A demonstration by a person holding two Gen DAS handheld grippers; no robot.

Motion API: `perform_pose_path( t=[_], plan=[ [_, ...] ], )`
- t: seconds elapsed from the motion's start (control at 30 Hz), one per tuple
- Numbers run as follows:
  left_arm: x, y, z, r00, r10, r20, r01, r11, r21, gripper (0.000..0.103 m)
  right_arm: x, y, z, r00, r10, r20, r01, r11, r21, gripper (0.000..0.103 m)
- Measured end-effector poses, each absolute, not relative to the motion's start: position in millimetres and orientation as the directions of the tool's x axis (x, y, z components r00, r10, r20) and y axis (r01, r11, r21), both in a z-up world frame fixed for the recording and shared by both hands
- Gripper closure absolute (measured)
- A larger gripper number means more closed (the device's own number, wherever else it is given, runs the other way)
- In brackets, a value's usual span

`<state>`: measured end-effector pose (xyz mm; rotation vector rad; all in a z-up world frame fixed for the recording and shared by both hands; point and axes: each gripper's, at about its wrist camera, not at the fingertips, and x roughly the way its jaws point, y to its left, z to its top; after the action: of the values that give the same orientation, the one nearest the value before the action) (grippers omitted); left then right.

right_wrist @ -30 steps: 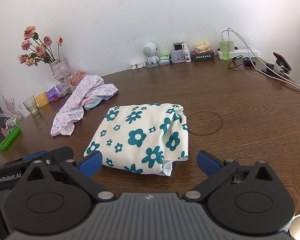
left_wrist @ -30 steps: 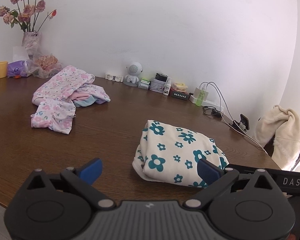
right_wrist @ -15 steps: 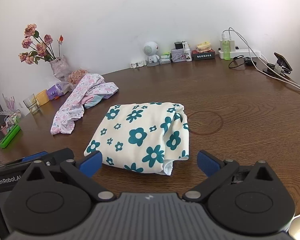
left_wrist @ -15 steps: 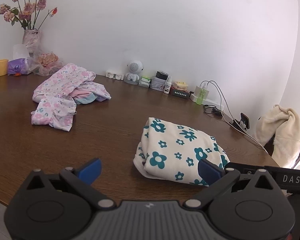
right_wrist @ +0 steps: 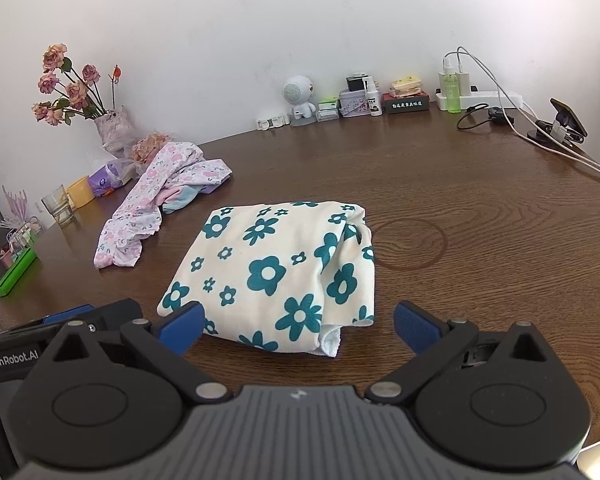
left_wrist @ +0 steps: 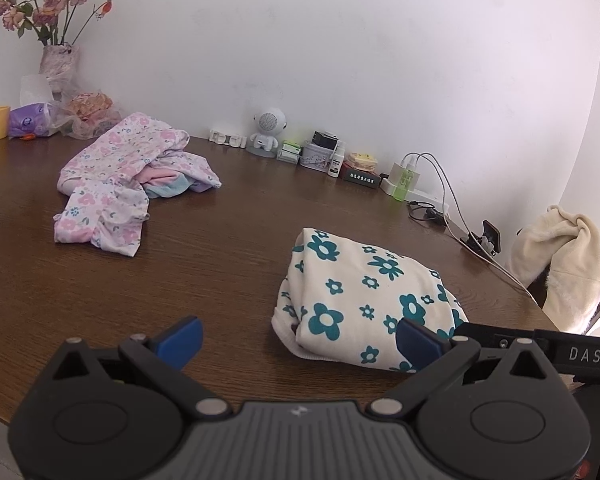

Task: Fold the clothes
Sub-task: 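Open both grippers and withdraw from the folded dress, then close both grippers on the folded cream flower-print dress bundle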

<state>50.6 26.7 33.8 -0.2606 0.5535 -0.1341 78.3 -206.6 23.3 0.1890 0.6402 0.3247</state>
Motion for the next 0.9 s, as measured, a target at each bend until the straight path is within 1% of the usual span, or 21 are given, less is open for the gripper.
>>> perform_pose_path(
  t=[0.1, 0.3, 0.47, 0.57, 0.63, 0.73, 0.83, 0.9],
  plan=[
    [69, 35, 34, 0.829, -0.22, -0.515, 0.064, 0.951, -0.303, 0.0, 92, -212, 21, 0.738, 0.359, -0.572, -0.232, 0.93, 0.285, 0.0],
    [105, 53, 39, 0.815, -0.223, -0.534, 0.048, 0.946, -0.321, 0.0, 128, -227, 18, 0.722, 0.352, -0.596, -0.193, 0.929, 0.316, 0.0],
    [138, 59, 34, 0.772, -0.291, -0.565, 0.072, 0.923, -0.377, 0.0, 155, -236, 13, 0.696, 0.366, -0.618, -0.172, 0.92, 0.352, 0.0],
    [158, 56, 25, 0.737, -0.336, -0.587, 0.09, 0.909, -0.408, 0.0, 165, -236, 9, 0.684, 0.391, -0.615, -0.176, 0.908, 0.381, 0.0],
    [166, 53, 19, 0.72, -0.344, -0.603, 0.092, 0.908, -0.408, 0.001, 169, -234, 5, 0.673, 0.401, -0.621, -0.182, 0.904, 0.386, 0.0],
    [173, 49, 13, 0.705, -0.366, -0.608, 0.114, 0.904, -0.411, 0.001, 174, -229, -1, 0.655, 0.416, -0.631, -0.193, 0.899, 0.393, 0.0],
    [179, 48, 9, 0.686, -0.386, -0.616, 0.12, 0.896, -0.428, 0.001, 177, -226, -5, 0.634, 0.456, -0.625, -0.206, 0.878, 0.432, 0.0],
    [182, 49, 6, 0.672, -0.403, -0.621, 0.12, 0.887, -0.446, 0.004, 179, -224, -6, 0.623, 0.474, -0.622, -0.215, 0.868, 0.447, 0.0]
  ],
)
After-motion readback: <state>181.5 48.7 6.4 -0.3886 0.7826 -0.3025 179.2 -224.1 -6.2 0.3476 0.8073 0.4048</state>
